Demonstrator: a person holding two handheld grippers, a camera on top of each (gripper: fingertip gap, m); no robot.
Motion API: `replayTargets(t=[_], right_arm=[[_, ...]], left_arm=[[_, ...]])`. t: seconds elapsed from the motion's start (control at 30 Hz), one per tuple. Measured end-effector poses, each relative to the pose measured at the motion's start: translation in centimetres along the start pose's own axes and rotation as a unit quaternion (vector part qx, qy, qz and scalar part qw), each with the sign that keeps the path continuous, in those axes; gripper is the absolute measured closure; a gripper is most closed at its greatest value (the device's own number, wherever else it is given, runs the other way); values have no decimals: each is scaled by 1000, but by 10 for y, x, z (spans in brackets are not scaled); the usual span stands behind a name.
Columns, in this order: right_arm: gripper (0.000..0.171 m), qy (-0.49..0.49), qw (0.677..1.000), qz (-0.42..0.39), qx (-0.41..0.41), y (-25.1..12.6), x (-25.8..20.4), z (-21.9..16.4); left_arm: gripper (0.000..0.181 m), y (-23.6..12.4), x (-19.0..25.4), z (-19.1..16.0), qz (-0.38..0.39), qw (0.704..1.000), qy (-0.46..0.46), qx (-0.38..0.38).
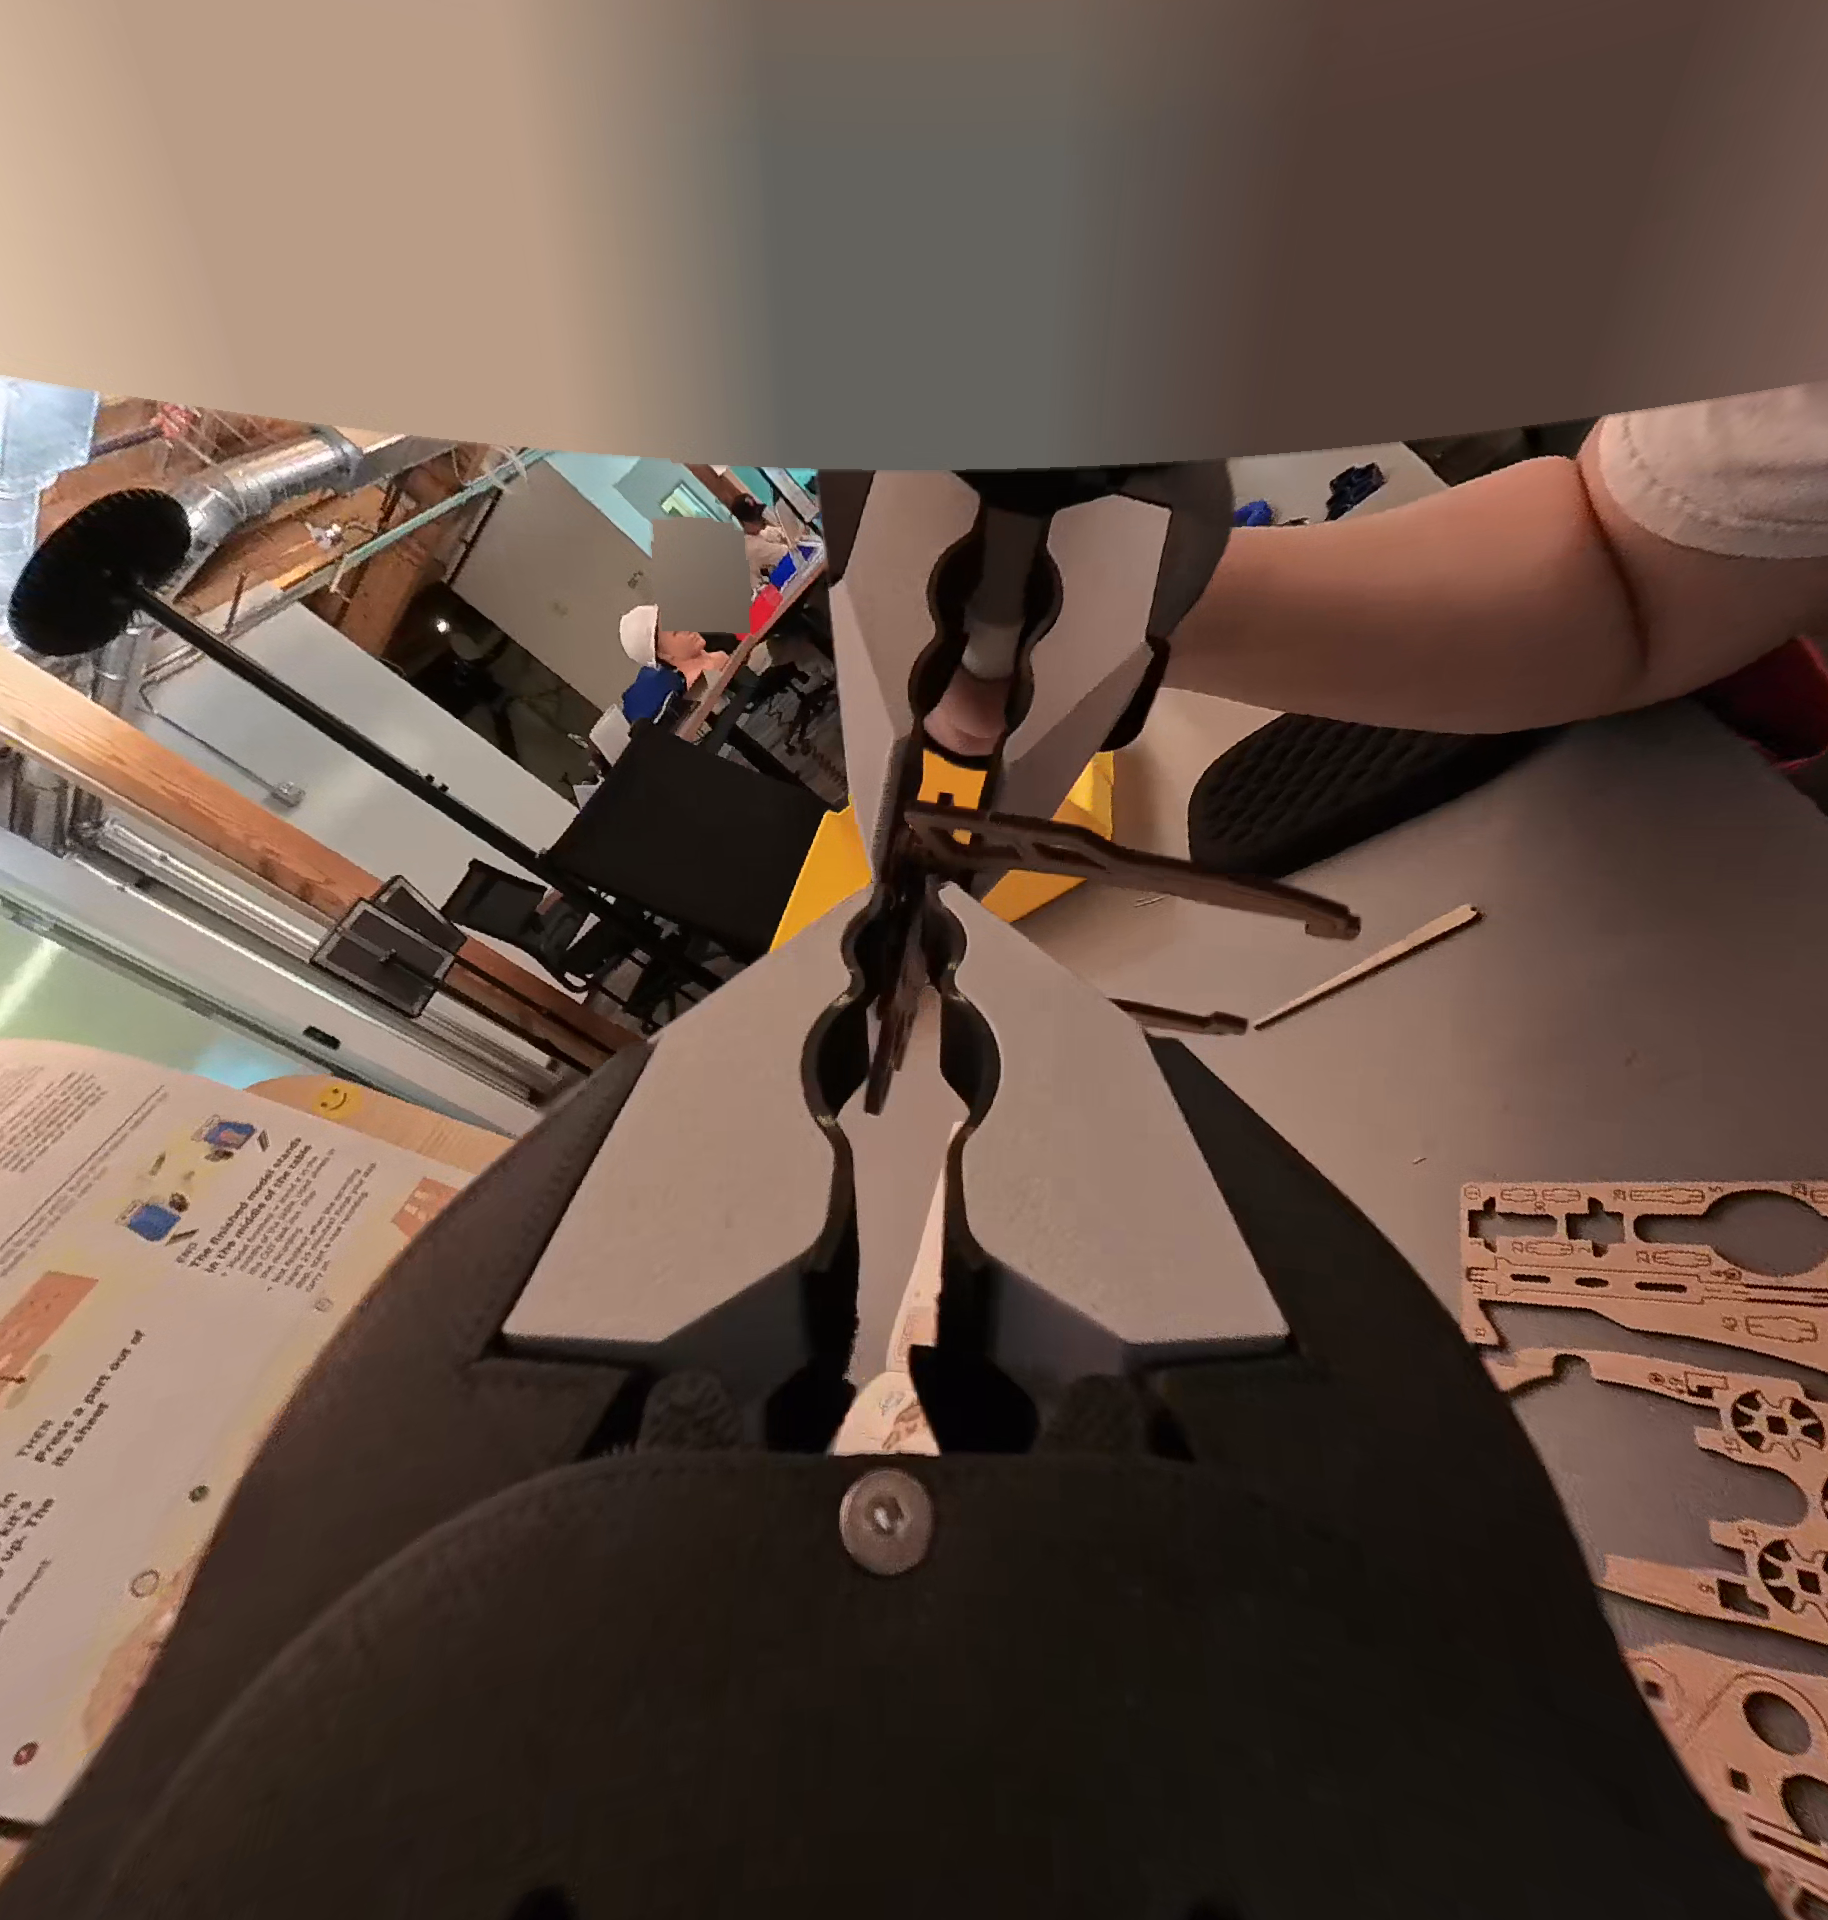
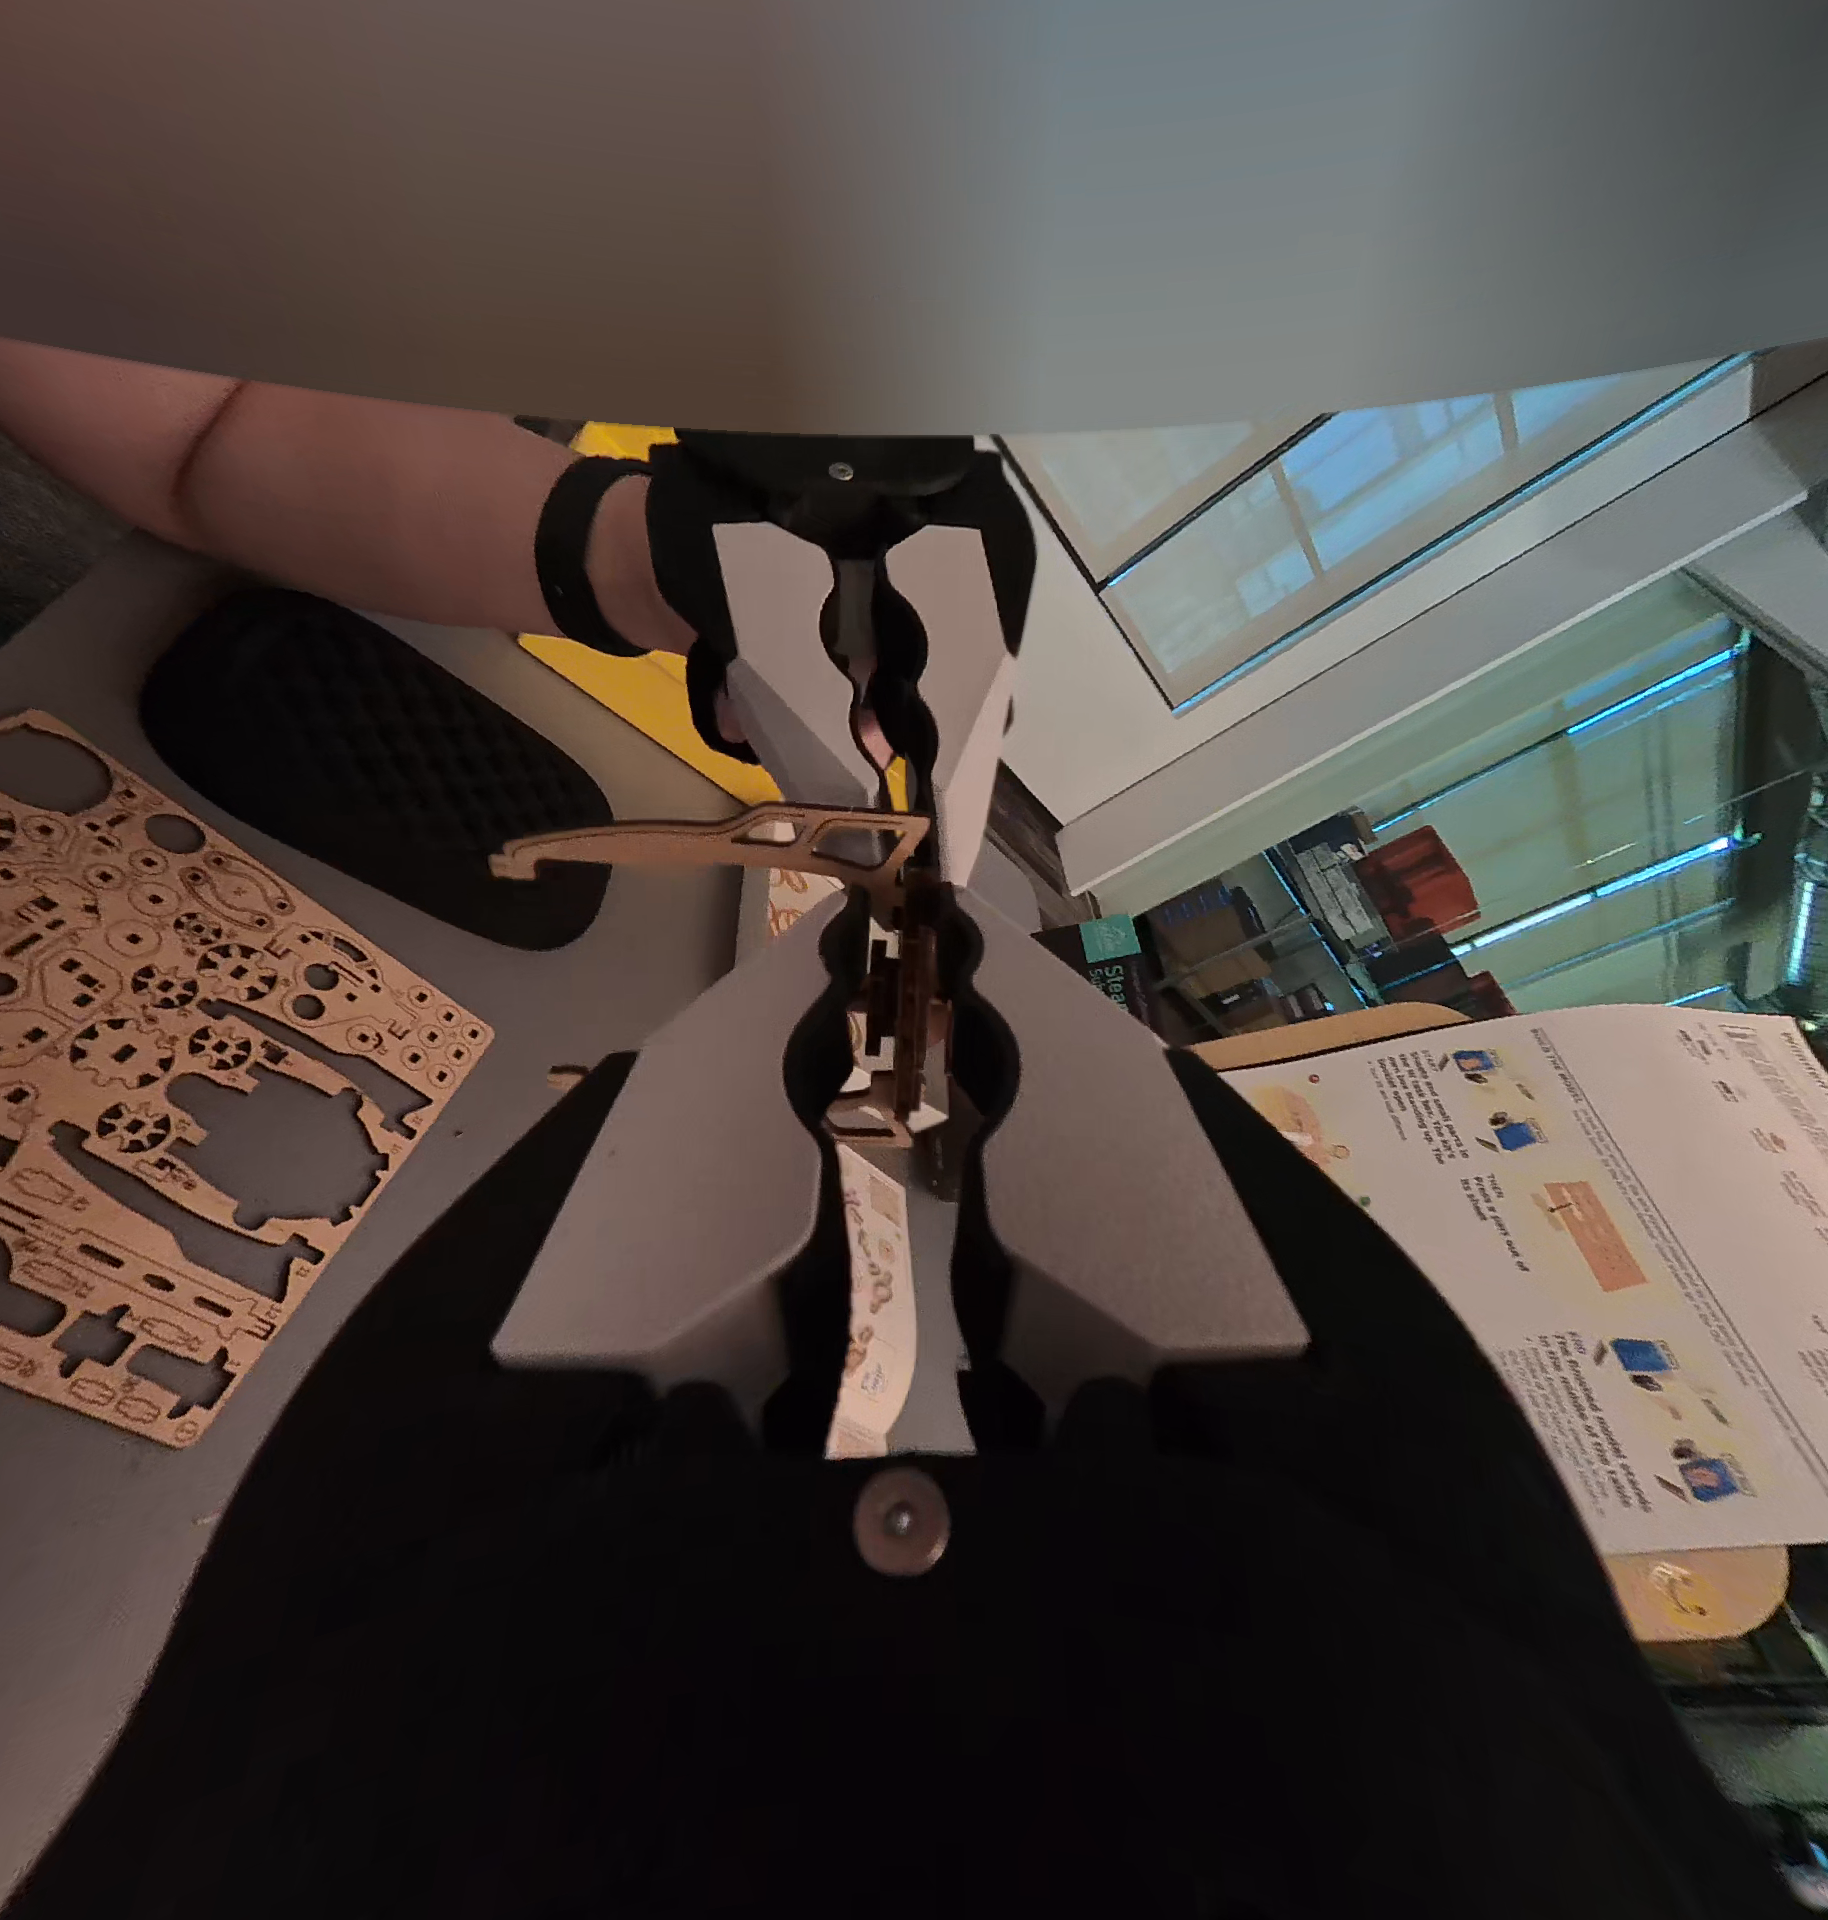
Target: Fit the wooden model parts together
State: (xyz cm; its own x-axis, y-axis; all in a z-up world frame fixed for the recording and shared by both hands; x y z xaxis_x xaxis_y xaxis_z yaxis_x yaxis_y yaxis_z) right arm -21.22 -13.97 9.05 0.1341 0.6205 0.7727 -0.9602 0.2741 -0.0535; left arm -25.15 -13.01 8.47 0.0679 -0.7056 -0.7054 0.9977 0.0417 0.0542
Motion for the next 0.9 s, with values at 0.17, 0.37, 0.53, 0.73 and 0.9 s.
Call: replayTargets(t=[0.17, 0.37, 0.53, 0.73, 0.9], right_arm=[[160, 26, 999, -2, 26, -1, 3, 2], [161, 12, 999, -28, 37, -1, 8, 8], [161, -12, 997, -55, 44, 1, 10, 10], [161, -22, 997, -58, 43, 0, 10, 8], [161, -3, 997, -55, 56, -2, 12, 8]], left_arm=[[179, 0, -1, 3, 12, 1000, 21, 1], [180, -2, -5, 9, 26, 999, 20, 9], [180, -4, -9, 10, 33, 999, 3, 13], [180, -3, -9, 8, 35, 999, 4, 8], [179, -2, -9, 10, 48, 998, 29, 17]])
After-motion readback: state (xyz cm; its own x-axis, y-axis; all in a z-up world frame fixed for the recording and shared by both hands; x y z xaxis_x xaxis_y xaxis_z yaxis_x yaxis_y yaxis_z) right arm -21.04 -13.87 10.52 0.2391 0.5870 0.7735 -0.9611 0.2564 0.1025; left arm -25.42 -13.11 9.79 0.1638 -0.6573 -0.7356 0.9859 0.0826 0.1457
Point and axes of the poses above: each gripper's, where its closed fingertips meet, y out along the fingers, z out of its top, x = y × z across the jaws, the point moved 3 cm from there along -y, back along the fingers, and after that the axes turned 8 degrees about x, right-handed, at the moved point
